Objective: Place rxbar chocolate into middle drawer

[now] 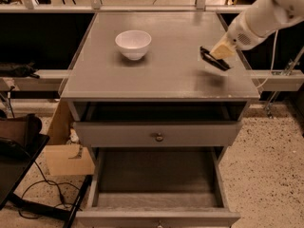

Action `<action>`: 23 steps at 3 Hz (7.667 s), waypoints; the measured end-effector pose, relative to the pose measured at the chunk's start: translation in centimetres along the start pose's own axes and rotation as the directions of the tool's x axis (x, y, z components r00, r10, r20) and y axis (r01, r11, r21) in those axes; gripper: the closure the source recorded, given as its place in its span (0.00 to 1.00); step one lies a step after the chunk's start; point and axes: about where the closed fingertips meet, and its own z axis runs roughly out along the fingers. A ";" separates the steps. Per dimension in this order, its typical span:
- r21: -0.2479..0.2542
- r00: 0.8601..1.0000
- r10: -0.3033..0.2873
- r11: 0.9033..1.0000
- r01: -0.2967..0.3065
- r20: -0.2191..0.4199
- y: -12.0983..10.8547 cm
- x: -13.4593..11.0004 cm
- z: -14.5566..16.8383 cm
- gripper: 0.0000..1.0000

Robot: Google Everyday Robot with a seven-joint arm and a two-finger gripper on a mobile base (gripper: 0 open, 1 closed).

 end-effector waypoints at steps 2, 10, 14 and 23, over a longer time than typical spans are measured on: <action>0.262 0.948 -0.238 0.948 0.180 0.210 12.7 -5.2 -16.1 1.00; -0.374 0.954 -0.148 0.896 0.240 0.260 16.9 19.0 4.4 1.00; -0.564 0.962 0.052 0.818 0.113 0.268 28.6 26.2 20.1 1.00; -0.363 0.901 -0.091 0.894 0.261 0.423 34.3 22.8 15.5 0.00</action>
Offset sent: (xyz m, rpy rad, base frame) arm -0.3035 -0.0405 0.0933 -0.0194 -0.4101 -0.0433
